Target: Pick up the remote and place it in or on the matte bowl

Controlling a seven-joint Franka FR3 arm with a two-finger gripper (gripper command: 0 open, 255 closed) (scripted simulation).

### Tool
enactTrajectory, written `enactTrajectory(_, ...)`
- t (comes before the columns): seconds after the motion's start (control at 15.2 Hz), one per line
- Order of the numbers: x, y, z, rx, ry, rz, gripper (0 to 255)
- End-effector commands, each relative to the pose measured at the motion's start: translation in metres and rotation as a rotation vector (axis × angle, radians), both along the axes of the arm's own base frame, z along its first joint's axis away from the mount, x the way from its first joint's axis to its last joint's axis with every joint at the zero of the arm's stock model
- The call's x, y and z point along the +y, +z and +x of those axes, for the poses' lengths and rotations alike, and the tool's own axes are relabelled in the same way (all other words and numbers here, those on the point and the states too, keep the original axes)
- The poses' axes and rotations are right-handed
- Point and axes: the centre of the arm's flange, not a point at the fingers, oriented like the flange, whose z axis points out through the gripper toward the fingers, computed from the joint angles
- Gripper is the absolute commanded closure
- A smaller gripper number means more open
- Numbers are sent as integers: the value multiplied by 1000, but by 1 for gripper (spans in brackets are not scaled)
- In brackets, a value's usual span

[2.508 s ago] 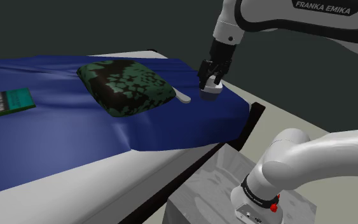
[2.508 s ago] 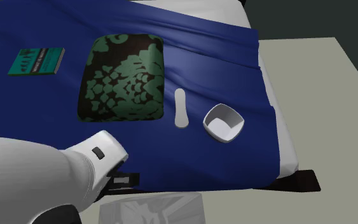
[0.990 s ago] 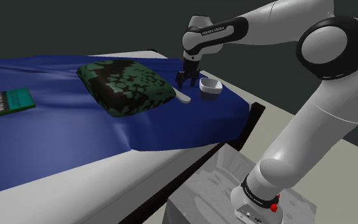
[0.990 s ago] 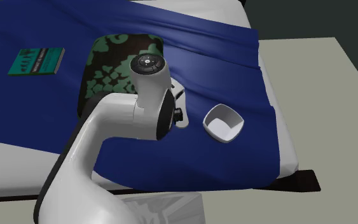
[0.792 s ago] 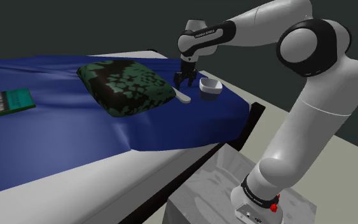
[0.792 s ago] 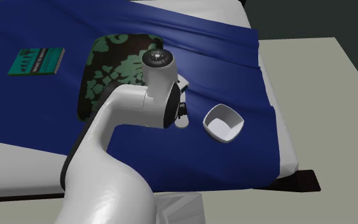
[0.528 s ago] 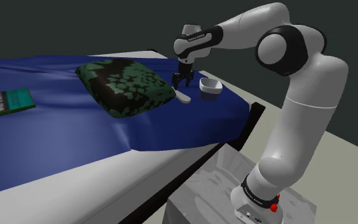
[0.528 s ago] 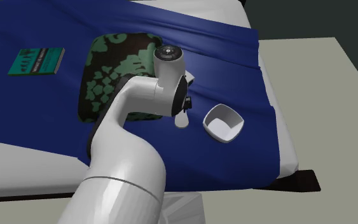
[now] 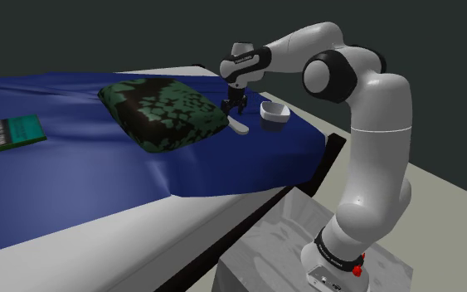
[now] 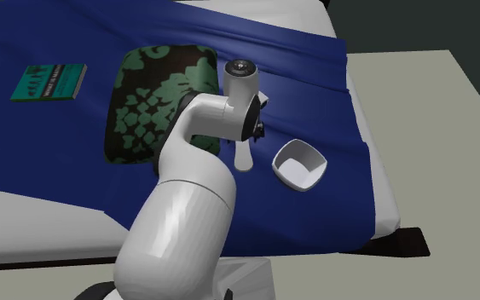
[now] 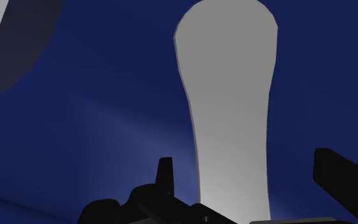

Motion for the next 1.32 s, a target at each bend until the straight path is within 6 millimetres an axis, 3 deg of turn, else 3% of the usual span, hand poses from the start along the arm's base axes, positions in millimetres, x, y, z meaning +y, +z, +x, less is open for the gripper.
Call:
enactTrajectory(0.0,-1,-12,2,0,0,0,0)
enactTrajectory(0.26,-1,-31,1,0,0,0,0)
enactTrajectory(0.73,-1,-31,1,0,0,0,0)
enactTrajectory(0.79,-1,-31,1,0,0,0,255)
enactTrajectory(1.25,-1,-31,2,0,0,0,255)
